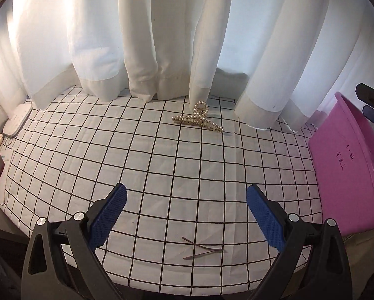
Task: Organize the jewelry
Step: 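Withdraw both tools toward the dark hairpin and pearl claw clip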
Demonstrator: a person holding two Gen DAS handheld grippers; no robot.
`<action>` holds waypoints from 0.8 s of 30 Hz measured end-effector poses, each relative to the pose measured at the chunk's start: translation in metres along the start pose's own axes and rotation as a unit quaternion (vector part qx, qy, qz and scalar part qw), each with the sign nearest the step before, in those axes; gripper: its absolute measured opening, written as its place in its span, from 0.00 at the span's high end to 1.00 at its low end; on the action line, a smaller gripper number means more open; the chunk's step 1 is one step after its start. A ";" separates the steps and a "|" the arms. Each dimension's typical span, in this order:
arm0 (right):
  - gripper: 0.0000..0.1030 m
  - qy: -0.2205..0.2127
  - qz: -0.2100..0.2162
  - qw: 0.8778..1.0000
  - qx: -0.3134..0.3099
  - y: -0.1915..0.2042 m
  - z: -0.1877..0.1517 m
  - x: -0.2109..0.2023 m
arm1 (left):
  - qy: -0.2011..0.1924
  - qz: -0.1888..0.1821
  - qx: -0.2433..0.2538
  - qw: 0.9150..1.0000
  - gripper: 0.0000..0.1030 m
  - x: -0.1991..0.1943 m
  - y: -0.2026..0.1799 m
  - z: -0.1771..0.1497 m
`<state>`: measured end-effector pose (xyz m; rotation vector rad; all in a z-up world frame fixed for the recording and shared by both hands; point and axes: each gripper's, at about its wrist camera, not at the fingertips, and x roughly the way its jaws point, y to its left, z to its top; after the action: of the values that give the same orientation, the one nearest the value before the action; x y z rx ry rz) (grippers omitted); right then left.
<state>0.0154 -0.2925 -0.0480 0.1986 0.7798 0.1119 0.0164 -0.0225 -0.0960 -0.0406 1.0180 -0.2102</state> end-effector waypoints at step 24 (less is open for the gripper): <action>0.28 0.156 0.086 0.971 -0.160 0.074 -0.042 0.274 | 0.068 0.046 -0.050 0.995 0.08 0.068 -0.003 -0.089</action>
<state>0.1766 -0.1673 -0.2490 -0.0607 1.0443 0.4373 -0.0250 -0.0331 -0.1995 -0.0711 1.1630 -0.0776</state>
